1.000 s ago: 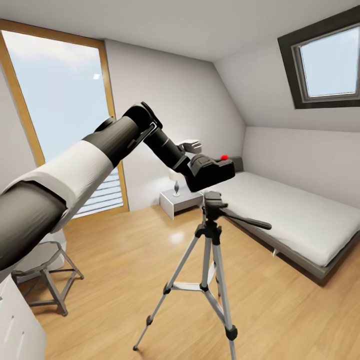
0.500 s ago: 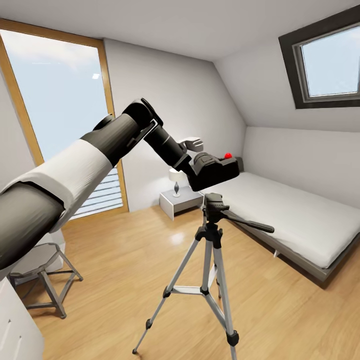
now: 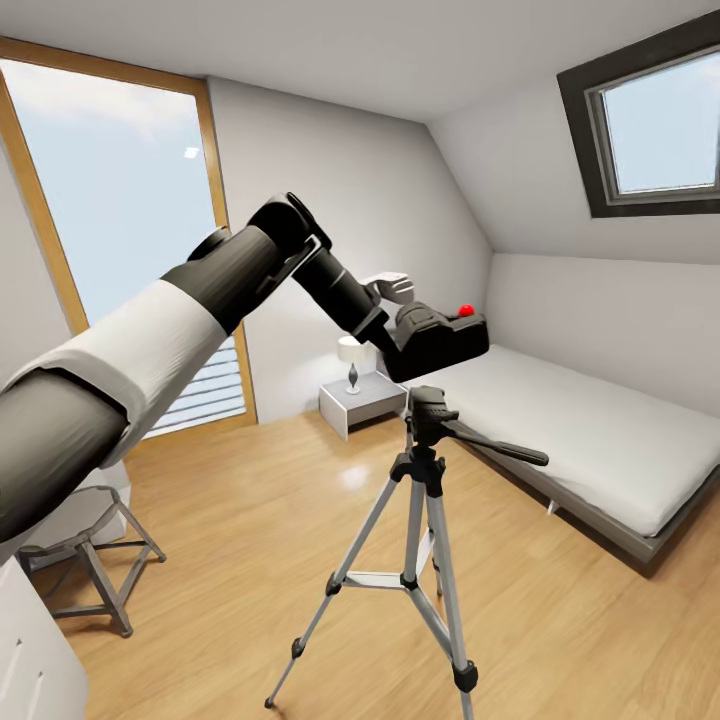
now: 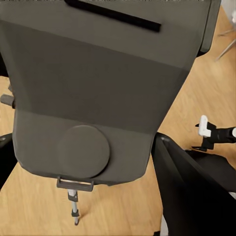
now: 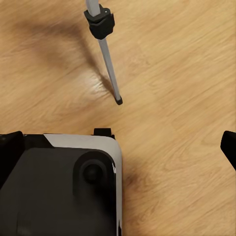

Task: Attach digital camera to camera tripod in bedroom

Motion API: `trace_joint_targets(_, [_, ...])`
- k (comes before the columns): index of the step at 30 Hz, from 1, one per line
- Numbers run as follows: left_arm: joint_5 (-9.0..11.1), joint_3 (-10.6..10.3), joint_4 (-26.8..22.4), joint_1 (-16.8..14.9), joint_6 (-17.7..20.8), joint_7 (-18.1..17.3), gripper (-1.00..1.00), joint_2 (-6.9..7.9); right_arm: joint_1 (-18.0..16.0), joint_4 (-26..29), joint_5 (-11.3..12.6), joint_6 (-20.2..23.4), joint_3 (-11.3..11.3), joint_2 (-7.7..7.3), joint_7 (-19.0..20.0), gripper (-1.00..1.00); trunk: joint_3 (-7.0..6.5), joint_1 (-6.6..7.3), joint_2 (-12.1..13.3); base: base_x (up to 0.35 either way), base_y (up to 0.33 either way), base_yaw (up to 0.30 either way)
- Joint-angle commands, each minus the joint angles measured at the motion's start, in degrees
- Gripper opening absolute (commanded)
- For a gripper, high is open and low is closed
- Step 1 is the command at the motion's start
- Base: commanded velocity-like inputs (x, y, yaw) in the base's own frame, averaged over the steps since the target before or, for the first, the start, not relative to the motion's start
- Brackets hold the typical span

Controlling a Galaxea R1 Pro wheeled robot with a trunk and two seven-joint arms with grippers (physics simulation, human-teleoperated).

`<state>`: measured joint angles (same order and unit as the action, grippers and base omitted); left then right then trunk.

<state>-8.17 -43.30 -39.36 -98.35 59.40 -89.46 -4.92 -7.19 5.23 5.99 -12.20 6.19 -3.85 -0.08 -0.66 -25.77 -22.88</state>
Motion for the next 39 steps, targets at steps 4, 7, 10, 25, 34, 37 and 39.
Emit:
trace_joint_targets(4, [-0.62,0.06,-1.72,0.00,0.60,-0.54,-1.00,-0.51,-0.02,-0.05,0.60,-0.19,0.49,-0.02,0.00,1.00,0.02,-0.02,-0.04,0.000,0.000,0.000])
trace_joint_targets(7, [-0.56,0.06,-2.75,0.04,0.60,-0.54,-1.00,-0.73,-0.02,-0.05,0.60,-0.19,0.49,-0.02,0.01,1.00,0.02,-0.02,-0.04,0.000,0.000,0.000])
trace_joint_targets(10, [-0.54,0.06,-3.24,0.07,0.60,-0.54,-1.00,-0.89,-0.02,-0.05,0.60,-0.19,0.49,-0.02,0.02,1.00,0.02,-0.02,-0.04,0.000,0.000,0.000])
trace_joint_targets(25, [-0.53,-3.77,-3.27,0.17,0.60,-0.54,-1.00,-0.37,-0.02,-0.05,0.60,-0.19,0.49,-0.02,0.02,1.00,0.02,-0.02,-0.04,0.000,0.000,0.000])
trace_joint_targets(34, [-0.53,-6.86,-3.19,0.17,0.60,-0.54,-1.00,0.95,-0.02,-0.05,0.60,-0.19,0.49,-0.02,0.01,1.00,0.02,-0.02,-0.04,0.000,0.000,0.000])
trace_joint_targets(37, [-0.53,-7.03,-3.18,0.17,0.60,-0.54,-1.00,1.00,-0.02,-0.05,0.60,-0.19,0.49,-0.02,0.00,1.00,0.02,-0.02,-0.04,0.000,0.000,0.000])
trace_joint_targets(39, [-0.53,-7.09,-3.18,0.17,0.60,-0.54,-1.00,0.98,-0.02,-0.05,0.60,-0.19,0.49,-0.02,-0.01,1.00,0.02,-0.02,-0.04,0.000,0.000,0.000])
